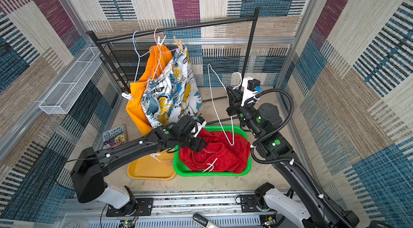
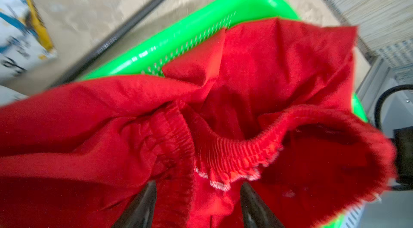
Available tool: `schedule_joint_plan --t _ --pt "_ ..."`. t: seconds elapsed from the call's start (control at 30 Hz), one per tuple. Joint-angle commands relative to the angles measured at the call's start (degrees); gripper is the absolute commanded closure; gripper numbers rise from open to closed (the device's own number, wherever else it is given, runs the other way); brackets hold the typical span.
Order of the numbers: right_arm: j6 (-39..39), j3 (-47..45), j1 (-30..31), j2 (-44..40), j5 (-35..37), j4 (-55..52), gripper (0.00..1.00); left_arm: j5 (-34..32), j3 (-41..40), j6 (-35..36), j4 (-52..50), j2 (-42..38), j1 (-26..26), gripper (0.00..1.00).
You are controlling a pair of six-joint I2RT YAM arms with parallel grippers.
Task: Remove the clothespins securing shorts to the hanger
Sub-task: Place the shorts in the basket, then place the hanger on the clothesline.
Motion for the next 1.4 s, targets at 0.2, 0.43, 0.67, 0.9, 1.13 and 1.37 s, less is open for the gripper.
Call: schedule_joint_plan --t 0.2,0.43,0.67,0.9,1.13,1.37 --pt "-1.39 0.42 -0.02 3.24 -5.75 -7.47 1.00 -5.16 2.34 9.68 -2.85 -11.84 0.25 0.33" --pt "-2.05 -0.01 0.01 4.08 -11.06 -10.59 1.00 -2.54 8.54 14.56 -2.19 -9.60 2.13 0.33" --pt "-2.31 -2.98 0.02 4.58 -14.15 -11.32 1.00 4.07 15.83 15.15 1.86 -7.31 4.20 0.37" --pt "-1.54 -3.82 0.00 5.23 -15.97 -10.32 1.00 9.05 21.51 14.40 5.39 -2.27 4.36 0.46" --pt "-1.21 -3.65 0.07 5.78 -17.11 -10.10 1.00 11.56 21.51 14.61 12.43 0.78 4.41 0.51" --pt "-1.10 -3.75 0.08 6.47 -17.80 -9.97 1.00 13.93 22.03 15.95 14.68 1.66 4.28 0.58"
